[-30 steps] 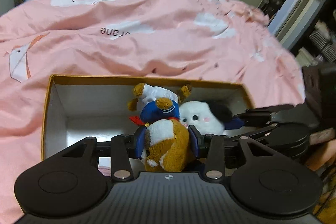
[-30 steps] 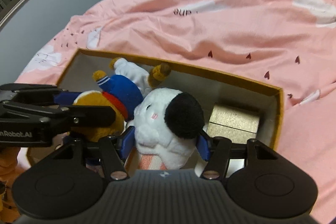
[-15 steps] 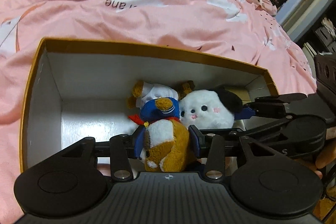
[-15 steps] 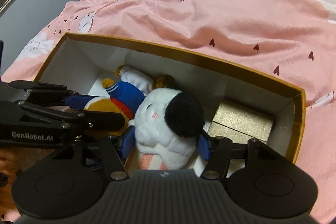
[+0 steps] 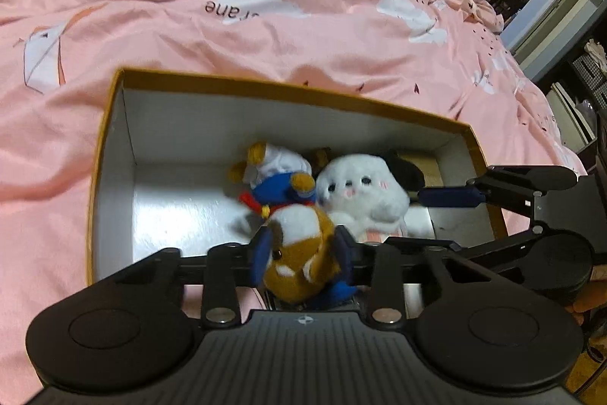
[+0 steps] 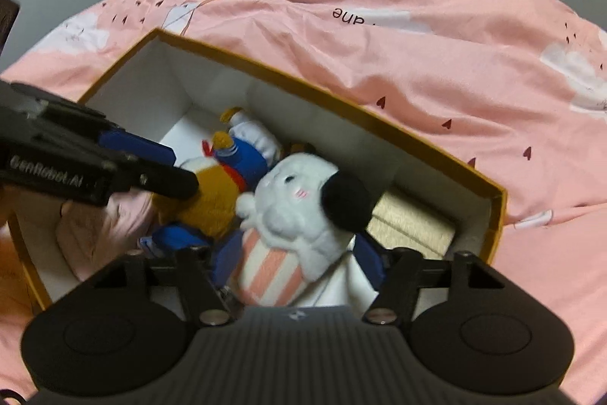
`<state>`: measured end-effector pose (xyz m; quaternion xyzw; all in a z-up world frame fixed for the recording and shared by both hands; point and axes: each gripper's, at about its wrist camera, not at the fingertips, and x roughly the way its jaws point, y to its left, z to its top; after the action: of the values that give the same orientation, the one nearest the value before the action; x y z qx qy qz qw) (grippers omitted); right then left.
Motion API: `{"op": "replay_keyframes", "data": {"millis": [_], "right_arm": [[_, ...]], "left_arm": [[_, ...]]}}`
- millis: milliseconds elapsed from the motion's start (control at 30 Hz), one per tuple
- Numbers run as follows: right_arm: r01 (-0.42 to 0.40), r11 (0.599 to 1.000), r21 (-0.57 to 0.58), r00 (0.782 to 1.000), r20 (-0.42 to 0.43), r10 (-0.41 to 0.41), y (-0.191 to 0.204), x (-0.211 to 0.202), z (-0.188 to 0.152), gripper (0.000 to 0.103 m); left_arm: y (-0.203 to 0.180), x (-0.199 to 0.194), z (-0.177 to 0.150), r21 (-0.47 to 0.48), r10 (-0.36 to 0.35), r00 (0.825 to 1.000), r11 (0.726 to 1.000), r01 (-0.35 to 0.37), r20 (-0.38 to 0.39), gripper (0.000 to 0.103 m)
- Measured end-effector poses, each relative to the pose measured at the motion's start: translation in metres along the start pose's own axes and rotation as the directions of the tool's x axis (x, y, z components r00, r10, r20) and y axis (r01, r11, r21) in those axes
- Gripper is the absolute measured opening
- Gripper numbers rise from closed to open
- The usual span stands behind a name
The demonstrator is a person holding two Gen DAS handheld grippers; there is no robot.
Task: Organize objects
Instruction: 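Lower both plush toys into the orange box and open both grippers, then withdraw both grippers from the box toward the crocheted fruit and yellow tape measure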
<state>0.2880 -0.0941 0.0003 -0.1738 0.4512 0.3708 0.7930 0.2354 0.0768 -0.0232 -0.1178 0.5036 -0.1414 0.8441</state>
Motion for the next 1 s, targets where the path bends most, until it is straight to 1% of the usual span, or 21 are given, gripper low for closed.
{"op": "replay_keyframes", "data": {"millis": [33, 67, 100, 167, 200, 333, 433, 600, 667, 733, 833, 867, 900, 933, 967, 1000], "right_arm": [[-0.003, 1.0, 0.0, 1.0, -0.006, 0.003, 0.001, -0.001, -0.003, 0.053], [-0.007, 1.0, 0.006, 1.0, -0.01, 0.007, 0.001, -0.001, -0.005, 0.047], [-0.009, 1.0, 0.009, 1.0, -0.011, 0.009, 0.001, 0.0, -0.007, 0.043], [-0.01, 1.0, 0.016, 1.0, -0.012, 0.01, 0.001, 0.003, -0.01, 0.04], [-0.014, 1.0, 0.025, 1.0, -0.012, 0.015, 0.0, 0.005, -0.011, 0.035], [-0.012, 0.999, 0.048, 1.0, -0.02, 0.013, -0.003, 0.014, -0.013, 0.035], [-0.015, 0.998, 0.056, 1.0, -0.015, 0.016, -0.004, 0.015, -0.014, 0.035], [-0.008, 0.999, 0.051, 1.0, 0.009, 0.008, 0.0, 0.001, -0.017, 0.036], [-0.014, 0.998, 0.062, 0.999, 0.043, 0.012, 0.003, -0.013, -0.019, 0.036], [-0.003, 0.997, 0.082, 0.996, 0.094, -0.005, 0.008, -0.03, -0.022, 0.036], [0.008, 0.996, 0.09, 0.984, 0.179, -0.024, 0.022, -0.059, -0.031, 0.037], [0.004, 0.996, 0.088, 0.977, 0.212, -0.023, 0.028, -0.07, -0.036, 0.041], [0.001, 0.996, 0.092, 0.969, 0.245, -0.024, 0.033, -0.08, -0.041, 0.05], [-0.004, 0.995, 0.095, 0.96, 0.278, -0.023, 0.039, -0.09, -0.047, 0.053], [-0.023, 0.997, 0.077, 0.948, 0.317, -0.002, 0.046, -0.1, -0.054, 0.055], [-0.04, 0.997, 0.061, 0.938, 0.346, 0.016, 0.053, -0.107, -0.06, 0.057]], "left_arm": [[-0.001, 0.002, -0.001, 0.0, 0.002, 1.0, 1.0, -0.002, -0.002, 0.035], [-0.002, 0.004, -0.002, -0.002, 0.003, 1.0, 1.0, -0.003, -0.003, 0.034], [-0.002, 0.006, -0.003, -0.005, 0.001, 1.0, 1.0, -0.001, -0.001, 0.033], [-0.002, 0.011, -0.004, -0.012, -0.007, 1.0, 1.0, 0.007, -0.002, 0.033], [-0.003, 0.013, -0.004, -0.013, -0.012, 1.0, 1.0, 0.012, -0.002, 0.033], [-0.009, 0.021, -0.006, 0.028, -0.004, 1.0, 1.0, 0.004, -0.003, 0.033], [-0.011, 0.021, -0.006, 0.037, 0.005, 1.0, 0.999, -0.005, -0.005, 0.033], [-0.017, 0.007, -0.01, 0.074, 0.035, 0.999, 0.997, -0.037, 0.028, 0.033], [-0.024, -0.006, -0.013, 0.109, 0.046, 0.997, 0.993, -0.053, 0.062, 0.033], [-0.032, -0.024, -0.016, 0.146, 0.057, 0.993, 0.987, -0.072, 0.103, 0.033], [-0.049, -0.059, -0.027, 0.209, 0.077, 0.98, 0.971, -0.115, 0.182, 0.033], [-0.054, -0.071, -0.032, 0.227, 0.078, 0.974, 0.966, -0.127, 0.213, 0.033], [-0.057, -0.083, -0.04, 0.235, 0.081, 0.966, 0.962, -0.14, 0.244, 0.033], [-0.06, -0.095, -0.048, 0.239, 0.084, 0.958, 0.959, -0.153, 0.275, 0.034], [-0.063, -0.105, -0.056, 0.246, 0.088, 0.951, 0.955, -0.165, 0.298, 0.034], [-0.065, -0.114, -0.064, 0.25, 0.096, 0.945, 0.952, -0.179, 0.313, 0.037]]}}
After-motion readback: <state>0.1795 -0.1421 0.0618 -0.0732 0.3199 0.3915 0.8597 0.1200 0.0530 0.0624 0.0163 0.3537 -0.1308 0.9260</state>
